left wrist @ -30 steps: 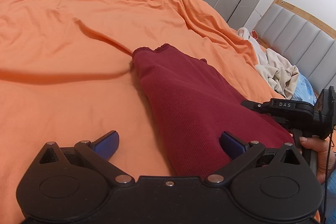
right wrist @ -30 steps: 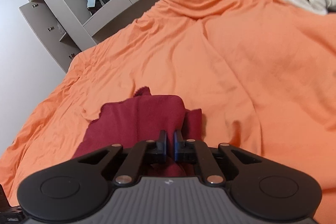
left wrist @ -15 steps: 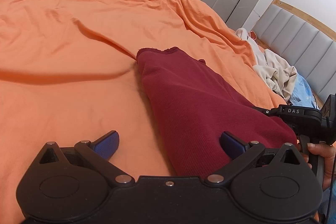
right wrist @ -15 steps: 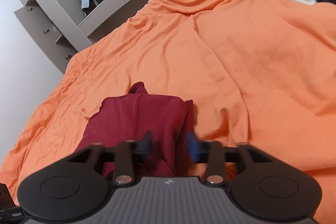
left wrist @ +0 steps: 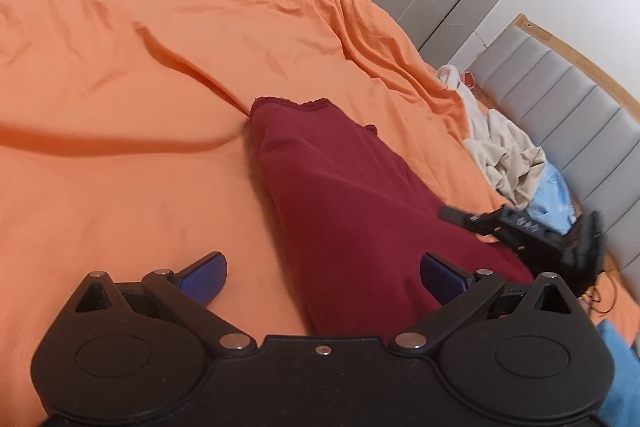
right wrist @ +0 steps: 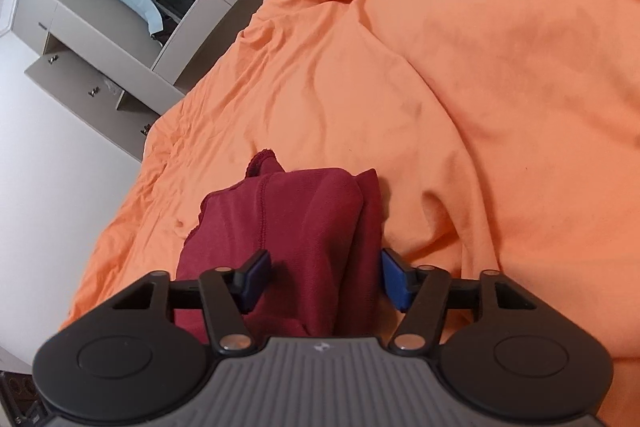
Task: Fold small clothes
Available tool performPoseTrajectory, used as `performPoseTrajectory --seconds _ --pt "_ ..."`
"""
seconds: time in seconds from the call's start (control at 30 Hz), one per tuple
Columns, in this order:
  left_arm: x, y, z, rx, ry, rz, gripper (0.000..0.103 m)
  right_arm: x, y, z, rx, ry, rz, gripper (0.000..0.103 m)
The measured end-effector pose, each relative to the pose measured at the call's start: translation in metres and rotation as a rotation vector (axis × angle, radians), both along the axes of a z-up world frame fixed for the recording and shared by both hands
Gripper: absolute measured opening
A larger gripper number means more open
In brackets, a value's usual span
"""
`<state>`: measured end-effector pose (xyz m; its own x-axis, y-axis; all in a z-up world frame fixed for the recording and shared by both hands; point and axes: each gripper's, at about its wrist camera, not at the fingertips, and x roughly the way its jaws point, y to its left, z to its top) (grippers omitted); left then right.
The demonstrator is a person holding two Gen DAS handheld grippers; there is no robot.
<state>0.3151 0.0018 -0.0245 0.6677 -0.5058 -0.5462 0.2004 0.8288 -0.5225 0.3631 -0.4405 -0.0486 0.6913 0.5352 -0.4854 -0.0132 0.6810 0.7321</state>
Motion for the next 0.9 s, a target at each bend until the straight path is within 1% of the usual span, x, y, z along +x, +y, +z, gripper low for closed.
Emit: performPoseTrajectory --seconds 0.1,0.13,0.17,0.23,0.3,0.37,0.4,0.47,0.5,0.57,0.63,0.67,0.73,0.83,0.9 --pt "0.016 0.004 0.003 -0.010 0.028 -0.031 0.103 0.002 -0.005 -0.004 0.029 0.001 -0.015 0.054" --pt "0.023 0.005 0.003 -0.012 0.039 -0.046 0.103 0.001 -0.005 -0.004 0.025 -0.004 -0.022 0.050" --pt "0.030 0.007 0.001 -0.020 0.050 -0.055 0.103 0.001 -0.003 -0.003 0.009 -0.010 -0.020 0.050" --pt "0.042 0.008 -0.001 -0.024 0.064 -0.062 0.102 -0.002 0.006 0.003 -0.053 -0.033 -0.002 0.050" --pt "0.051 0.009 -0.006 -0.029 0.065 -0.065 0.102 -0.005 0.021 0.010 -0.143 -0.067 0.019 0.048" --pt "0.053 0.011 -0.013 -0.072 0.071 -0.056 0.103 -0.011 0.037 0.020 -0.249 -0.115 0.042 0.042" --pt "0.055 0.011 -0.017 -0.082 0.078 -0.049 0.103 -0.013 0.043 0.024 -0.286 -0.135 0.050 0.042" --pt "0.054 0.008 -0.018 -0.061 0.068 -0.050 0.103 -0.018 0.051 0.030 -0.338 -0.173 0.060 0.037" --pt "0.053 0.006 -0.018 -0.050 0.060 -0.052 0.103 -0.019 0.053 0.032 -0.343 -0.181 0.063 0.036" --pt "0.051 0.004 -0.019 -0.038 0.047 -0.053 0.103 -0.018 0.050 0.031 -0.322 -0.173 0.062 0.036" --pt "0.049 0.003 -0.020 -0.031 0.038 -0.052 0.103 -0.015 0.044 0.027 -0.275 -0.147 0.048 0.038" --pt "0.049 0.003 -0.020 -0.028 0.035 -0.052 0.103 -0.014 0.040 0.024 -0.249 -0.131 0.037 0.044" --pt "0.049 0.002 -0.020 -0.023 0.033 -0.052 0.103 -0.012 0.029 0.017 -0.192 -0.089 0.015 0.051" --pt "0.049 0.001 -0.020 -0.023 0.030 -0.050 0.103 -0.008 0.022 0.007 -0.121 -0.047 0.002 0.052" --pt "0.049 0.002 -0.020 -0.023 0.028 -0.051 0.103 -0.006 0.022 0.004 -0.113 -0.038 -0.001 0.053"
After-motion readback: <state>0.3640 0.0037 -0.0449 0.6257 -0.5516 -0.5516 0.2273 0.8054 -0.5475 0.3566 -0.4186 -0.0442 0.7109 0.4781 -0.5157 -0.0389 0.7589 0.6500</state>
